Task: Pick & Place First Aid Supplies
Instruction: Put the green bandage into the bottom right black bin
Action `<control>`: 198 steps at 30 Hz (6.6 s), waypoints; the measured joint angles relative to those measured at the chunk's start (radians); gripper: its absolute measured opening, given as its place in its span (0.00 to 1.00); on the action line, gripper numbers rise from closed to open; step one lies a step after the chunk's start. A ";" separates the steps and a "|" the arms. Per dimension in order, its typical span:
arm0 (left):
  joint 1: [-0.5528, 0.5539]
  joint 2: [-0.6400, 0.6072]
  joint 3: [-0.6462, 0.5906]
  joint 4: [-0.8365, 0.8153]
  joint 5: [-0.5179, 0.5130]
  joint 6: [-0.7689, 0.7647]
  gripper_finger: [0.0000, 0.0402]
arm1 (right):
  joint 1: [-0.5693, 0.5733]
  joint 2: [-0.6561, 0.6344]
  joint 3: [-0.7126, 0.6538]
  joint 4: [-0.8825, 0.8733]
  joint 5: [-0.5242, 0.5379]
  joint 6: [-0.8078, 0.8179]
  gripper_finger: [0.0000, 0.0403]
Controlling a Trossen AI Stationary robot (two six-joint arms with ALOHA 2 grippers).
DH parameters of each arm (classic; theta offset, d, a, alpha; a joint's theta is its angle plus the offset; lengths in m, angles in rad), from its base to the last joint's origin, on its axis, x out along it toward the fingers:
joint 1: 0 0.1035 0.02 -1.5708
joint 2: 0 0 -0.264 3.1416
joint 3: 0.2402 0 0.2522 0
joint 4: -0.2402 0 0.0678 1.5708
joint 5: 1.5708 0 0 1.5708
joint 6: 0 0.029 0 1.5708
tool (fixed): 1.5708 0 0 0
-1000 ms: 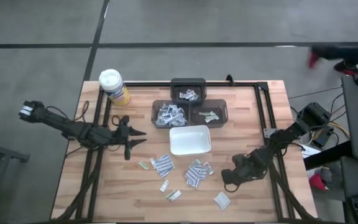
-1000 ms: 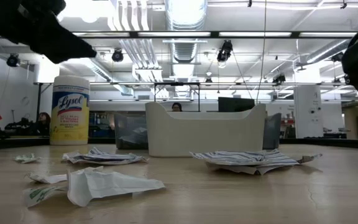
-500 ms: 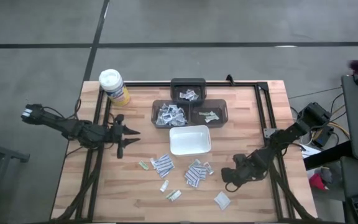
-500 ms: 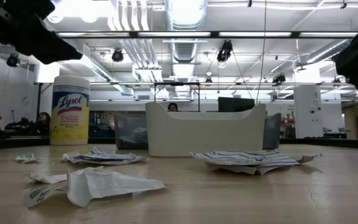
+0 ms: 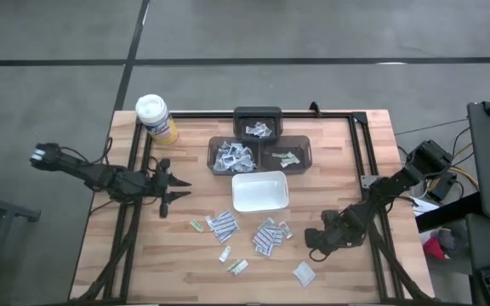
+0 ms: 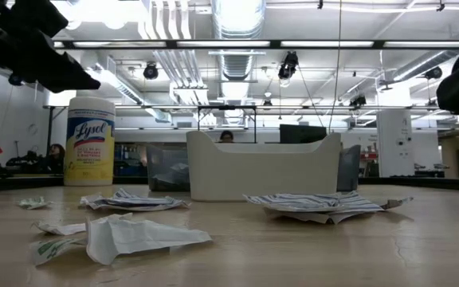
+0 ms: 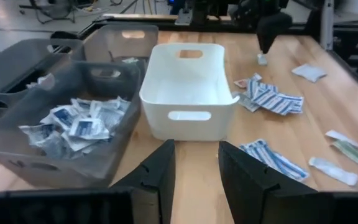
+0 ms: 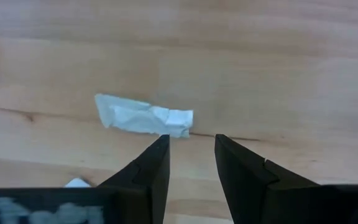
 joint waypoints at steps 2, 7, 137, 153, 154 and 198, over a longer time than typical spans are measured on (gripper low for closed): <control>0.000 -0.017 -0.017 0.024 0.009 -0.008 0.29 | 0.000 0.000 -0.002 -0.002 0.000 0.013 0.30; 0.000 -0.045 -0.034 0.038 0.015 -0.009 0.29 | 0.000 0.000 -0.013 -0.001 0.000 0.064 0.27; 0.000 -0.047 -0.036 0.036 0.013 -0.102 0.29 | -0.991 0.109 0.567 -0.300 0.312 -1.293 0.02; 0.000 -0.047 -0.036 0.036 0.013 -0.102 0.29 | -1.057 0.331 0.572 -0.293 0.209 -1.375 0.02; 0.000 -0.047 -0.036 0.037 0.013 -0.102 0.29 | -1.059 0.339 0.572 -0.292 0.209 -1.376 0.02; 0.000 -0.047 -0.036 0.037 0.013 -0.103 0.29 | -1.073 0.245 0.572 -0.244 0.246 -1.560 0.18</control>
